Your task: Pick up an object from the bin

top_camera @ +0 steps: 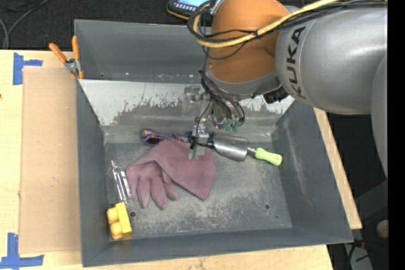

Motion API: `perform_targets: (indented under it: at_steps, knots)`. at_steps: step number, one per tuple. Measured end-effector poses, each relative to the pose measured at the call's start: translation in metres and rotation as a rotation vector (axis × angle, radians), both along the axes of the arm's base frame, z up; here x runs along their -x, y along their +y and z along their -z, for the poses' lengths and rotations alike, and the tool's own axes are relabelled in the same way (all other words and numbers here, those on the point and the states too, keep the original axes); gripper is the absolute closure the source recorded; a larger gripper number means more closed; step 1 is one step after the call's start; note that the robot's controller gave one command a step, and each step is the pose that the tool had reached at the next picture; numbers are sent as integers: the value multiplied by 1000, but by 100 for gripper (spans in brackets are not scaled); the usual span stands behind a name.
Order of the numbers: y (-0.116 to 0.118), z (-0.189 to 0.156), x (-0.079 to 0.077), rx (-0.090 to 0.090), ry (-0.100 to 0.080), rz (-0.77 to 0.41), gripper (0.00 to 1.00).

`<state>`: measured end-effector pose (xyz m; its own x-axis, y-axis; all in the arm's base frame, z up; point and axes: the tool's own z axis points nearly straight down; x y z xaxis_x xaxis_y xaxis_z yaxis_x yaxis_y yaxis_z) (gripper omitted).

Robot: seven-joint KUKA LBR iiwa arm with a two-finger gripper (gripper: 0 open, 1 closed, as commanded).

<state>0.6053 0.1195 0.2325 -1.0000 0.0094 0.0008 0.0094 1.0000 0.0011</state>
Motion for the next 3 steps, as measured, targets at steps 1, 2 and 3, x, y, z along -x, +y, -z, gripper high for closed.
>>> perform_targets:
  at_steps: [1,2,3]
  knots:
    - [0,0,0,0,0,0,0]
    - [53,61,20,-1,7,-15,0]
    - [11,52,29,2,-6,-261,0]
